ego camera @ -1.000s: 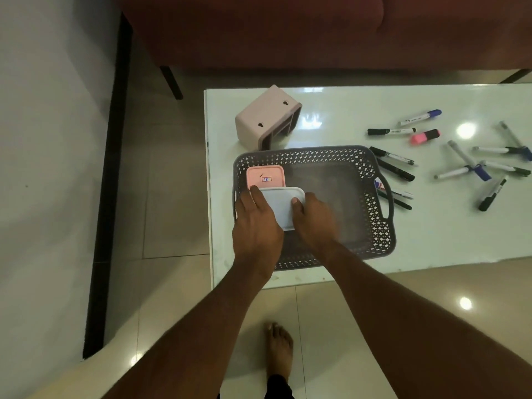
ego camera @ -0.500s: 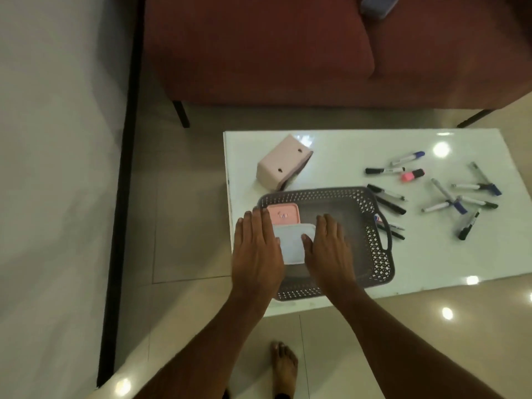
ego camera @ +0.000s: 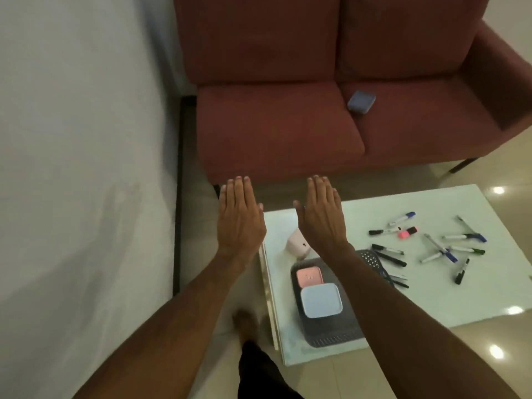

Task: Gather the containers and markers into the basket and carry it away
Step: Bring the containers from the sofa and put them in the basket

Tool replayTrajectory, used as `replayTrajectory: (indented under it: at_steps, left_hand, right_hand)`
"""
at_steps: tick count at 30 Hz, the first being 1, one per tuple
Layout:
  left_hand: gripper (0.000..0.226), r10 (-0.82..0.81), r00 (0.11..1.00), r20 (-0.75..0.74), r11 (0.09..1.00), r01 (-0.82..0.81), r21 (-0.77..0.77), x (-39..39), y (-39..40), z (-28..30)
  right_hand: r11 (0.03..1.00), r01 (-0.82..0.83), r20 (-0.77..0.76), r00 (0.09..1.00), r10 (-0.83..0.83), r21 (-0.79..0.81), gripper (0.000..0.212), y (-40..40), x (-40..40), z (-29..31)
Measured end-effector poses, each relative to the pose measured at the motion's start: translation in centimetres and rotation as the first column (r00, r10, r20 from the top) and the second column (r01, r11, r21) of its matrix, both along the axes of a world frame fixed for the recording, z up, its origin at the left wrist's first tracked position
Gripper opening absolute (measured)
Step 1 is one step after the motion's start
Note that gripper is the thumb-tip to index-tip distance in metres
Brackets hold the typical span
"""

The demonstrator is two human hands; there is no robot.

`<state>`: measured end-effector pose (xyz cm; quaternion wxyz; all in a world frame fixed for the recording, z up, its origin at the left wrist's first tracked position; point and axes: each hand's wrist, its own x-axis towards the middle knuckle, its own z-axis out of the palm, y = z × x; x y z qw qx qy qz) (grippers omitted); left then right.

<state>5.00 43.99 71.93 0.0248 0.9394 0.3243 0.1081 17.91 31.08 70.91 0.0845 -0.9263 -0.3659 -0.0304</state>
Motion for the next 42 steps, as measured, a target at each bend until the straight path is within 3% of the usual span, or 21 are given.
replayTrajectory:
  at_steps: [6,16,33,42]
  left_hand:
    - [0.062,-0.079,0.996,0.043,0.995,0.077,0.056,7.3,8.4,5.2]
    - [0.061,-0.182,0.981,0.072,0.983,0.178,0.051,21.4,19.4,9.8]
    - [0.060,-0.453,0.890,0.044,0.891,0.452,0.032,46.3,37.5,8.8]
    - [0.060,-0.565,0.823,0.054,0.824,0.566,0.004,59.7,37.3,7.2]
  right_hand:
    - [0.994,0.036,0.053,0.998,-0.041,0.107,0.059,7.4,6.8,5.4]
    - [0.984,0.093,0.080,0.991,-0.107,0.155,0.057,18.2,18.8,9.3]
    - [0.921,0.363,0.100,0.920,-0.378,0.142,0.056,33.7,40.0,8.4]
    - [0.873,0.469,0.051,0.877,-0.478,0.133,0.057,33.4,50.5,7.1]
